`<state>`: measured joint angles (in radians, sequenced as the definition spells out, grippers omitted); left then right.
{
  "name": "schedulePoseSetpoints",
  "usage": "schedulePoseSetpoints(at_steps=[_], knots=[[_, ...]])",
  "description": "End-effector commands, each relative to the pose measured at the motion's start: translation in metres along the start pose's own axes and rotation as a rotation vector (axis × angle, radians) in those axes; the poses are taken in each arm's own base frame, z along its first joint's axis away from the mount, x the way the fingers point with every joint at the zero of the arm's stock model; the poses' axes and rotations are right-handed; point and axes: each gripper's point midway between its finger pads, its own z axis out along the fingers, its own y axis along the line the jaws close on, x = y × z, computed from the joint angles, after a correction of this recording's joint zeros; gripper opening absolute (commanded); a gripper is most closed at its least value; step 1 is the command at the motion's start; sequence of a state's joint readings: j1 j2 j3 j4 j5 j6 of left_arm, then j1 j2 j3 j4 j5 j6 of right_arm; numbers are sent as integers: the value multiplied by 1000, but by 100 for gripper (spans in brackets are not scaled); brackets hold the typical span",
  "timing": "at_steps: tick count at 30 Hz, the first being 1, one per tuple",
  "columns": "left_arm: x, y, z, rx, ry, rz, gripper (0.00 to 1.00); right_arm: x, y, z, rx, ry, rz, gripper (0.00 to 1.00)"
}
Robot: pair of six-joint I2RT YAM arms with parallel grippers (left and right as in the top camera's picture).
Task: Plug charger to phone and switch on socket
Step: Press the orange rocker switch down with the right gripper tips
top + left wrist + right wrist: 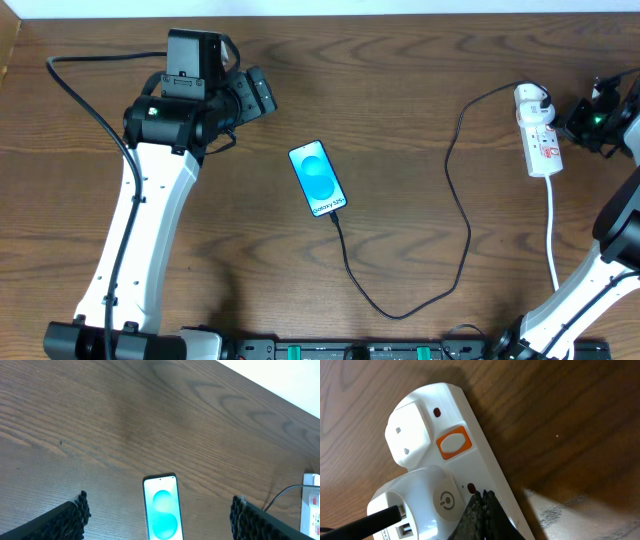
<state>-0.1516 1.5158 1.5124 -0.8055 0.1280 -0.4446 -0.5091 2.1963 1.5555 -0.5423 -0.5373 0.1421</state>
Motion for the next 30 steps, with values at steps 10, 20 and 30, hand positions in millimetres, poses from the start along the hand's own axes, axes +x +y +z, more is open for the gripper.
schedulePoseSetpoints(at_steps=[10,20,30], knots=[[-6,0,-8,1,-28,3,91,25,9,13,-35,80,36,1],[-6,0,-8,1,-27,4,91,41,22,22,-16,130,16,1],[-6,0,-8,1,-28,4,91,57,24,28,33,181,9,1]])
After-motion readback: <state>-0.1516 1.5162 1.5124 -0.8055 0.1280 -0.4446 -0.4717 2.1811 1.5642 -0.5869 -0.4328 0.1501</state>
